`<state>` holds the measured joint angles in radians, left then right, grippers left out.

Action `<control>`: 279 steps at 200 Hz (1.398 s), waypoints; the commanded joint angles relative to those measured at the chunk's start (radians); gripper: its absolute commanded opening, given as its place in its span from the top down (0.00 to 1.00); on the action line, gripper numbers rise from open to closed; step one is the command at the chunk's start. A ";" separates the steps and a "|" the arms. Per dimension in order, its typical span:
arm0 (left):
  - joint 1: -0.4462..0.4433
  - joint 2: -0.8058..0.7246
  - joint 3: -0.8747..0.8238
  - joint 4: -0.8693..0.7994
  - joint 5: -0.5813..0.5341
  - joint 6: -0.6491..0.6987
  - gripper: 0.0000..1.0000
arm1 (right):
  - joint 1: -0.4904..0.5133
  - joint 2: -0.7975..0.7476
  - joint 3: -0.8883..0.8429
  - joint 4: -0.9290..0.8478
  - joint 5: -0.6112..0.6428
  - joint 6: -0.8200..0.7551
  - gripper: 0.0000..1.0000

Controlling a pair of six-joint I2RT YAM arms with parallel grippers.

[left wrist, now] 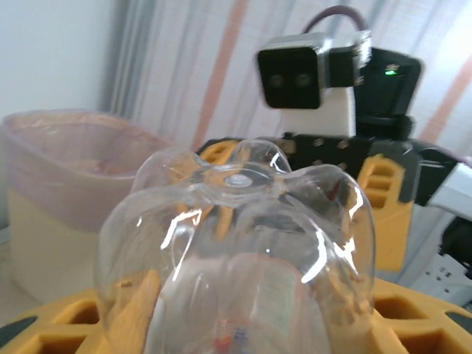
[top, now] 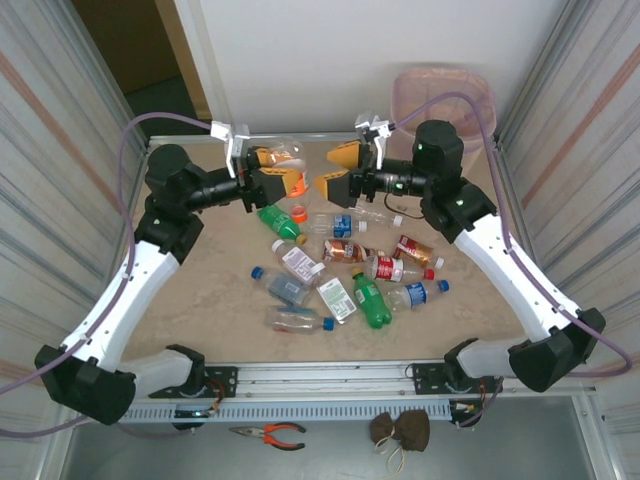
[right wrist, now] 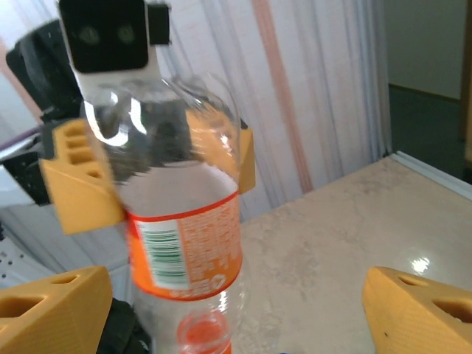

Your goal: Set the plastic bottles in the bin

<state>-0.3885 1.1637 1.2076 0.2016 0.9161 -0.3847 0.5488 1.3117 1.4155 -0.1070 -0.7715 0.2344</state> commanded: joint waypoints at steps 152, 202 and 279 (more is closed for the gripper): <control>-0.089 0.040 0.090 0.051 0.060 0.061 0.47 | 0.116 0.015 -0.014 0.113 -0.064 -0.090 0.44; -0.089 0.032 0.086 0.039 0.030 0.069 0.38 | 0.117 0.012 -0.011 0.105 -0.058 -0.088 0.51; -0.080 -0.074 0.043 -0.058 -0.165 0.158 0.21 | 0.081 -0.016 -0.007 0.059 0.030 -0.086 0.52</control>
<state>-0.4713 1.1572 1.2640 0.1734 0.8368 -0.2821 0.6518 1.3216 1.3743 -0.0341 -0.7853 0.1452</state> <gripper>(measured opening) 0.786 0.509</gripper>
